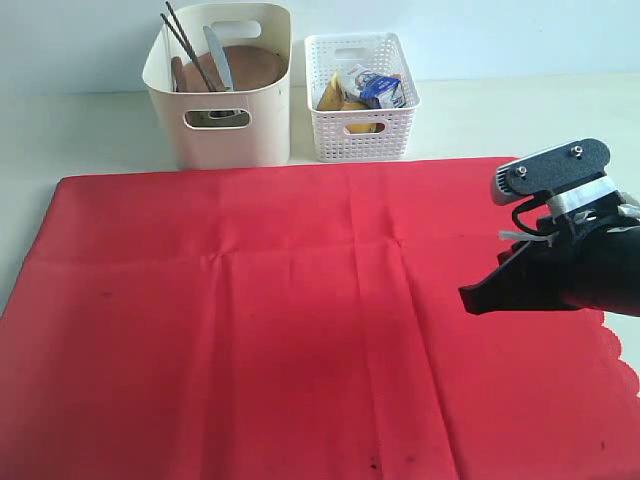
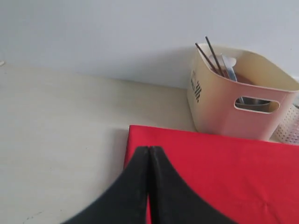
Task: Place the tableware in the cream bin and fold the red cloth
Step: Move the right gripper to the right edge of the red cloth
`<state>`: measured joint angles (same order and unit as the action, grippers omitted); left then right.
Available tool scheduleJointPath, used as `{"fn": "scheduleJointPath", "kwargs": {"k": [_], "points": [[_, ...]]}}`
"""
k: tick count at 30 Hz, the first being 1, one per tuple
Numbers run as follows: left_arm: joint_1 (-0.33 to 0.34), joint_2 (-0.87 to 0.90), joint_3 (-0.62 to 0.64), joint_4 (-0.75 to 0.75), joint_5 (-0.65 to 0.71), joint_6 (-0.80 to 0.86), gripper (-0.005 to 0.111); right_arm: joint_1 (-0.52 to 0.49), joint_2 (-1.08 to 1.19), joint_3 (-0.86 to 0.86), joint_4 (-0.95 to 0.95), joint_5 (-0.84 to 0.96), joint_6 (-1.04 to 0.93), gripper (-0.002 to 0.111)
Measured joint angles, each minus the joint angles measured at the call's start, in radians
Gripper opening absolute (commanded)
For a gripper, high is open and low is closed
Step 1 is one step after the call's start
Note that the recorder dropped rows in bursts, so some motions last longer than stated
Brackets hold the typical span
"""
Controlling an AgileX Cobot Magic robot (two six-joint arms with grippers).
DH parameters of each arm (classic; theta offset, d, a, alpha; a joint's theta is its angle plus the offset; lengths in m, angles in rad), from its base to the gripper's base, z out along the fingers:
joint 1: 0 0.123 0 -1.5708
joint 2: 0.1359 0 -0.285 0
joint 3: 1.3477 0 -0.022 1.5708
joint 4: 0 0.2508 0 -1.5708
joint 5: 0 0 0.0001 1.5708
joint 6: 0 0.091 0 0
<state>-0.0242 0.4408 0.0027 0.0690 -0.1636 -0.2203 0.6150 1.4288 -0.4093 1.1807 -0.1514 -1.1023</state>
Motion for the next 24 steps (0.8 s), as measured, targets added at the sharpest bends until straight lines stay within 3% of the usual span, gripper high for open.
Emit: {"fn": "scheduleJointPath", "kwargs": {"k": [14, 24], "points": [[0.000, 0.278, 0.000, 0.000, -0.133, 0.000, 0.004, 0.000, 0.000, 0.000, 0.000, 0.002, 0.000, 0.000], [0.000, 0.508, -0.004, 0.000, -0.229, 0.000, 0.034, 0.000, 0.000, 0.000, 0.000, 0.002, 0.004, 0.000]]}}
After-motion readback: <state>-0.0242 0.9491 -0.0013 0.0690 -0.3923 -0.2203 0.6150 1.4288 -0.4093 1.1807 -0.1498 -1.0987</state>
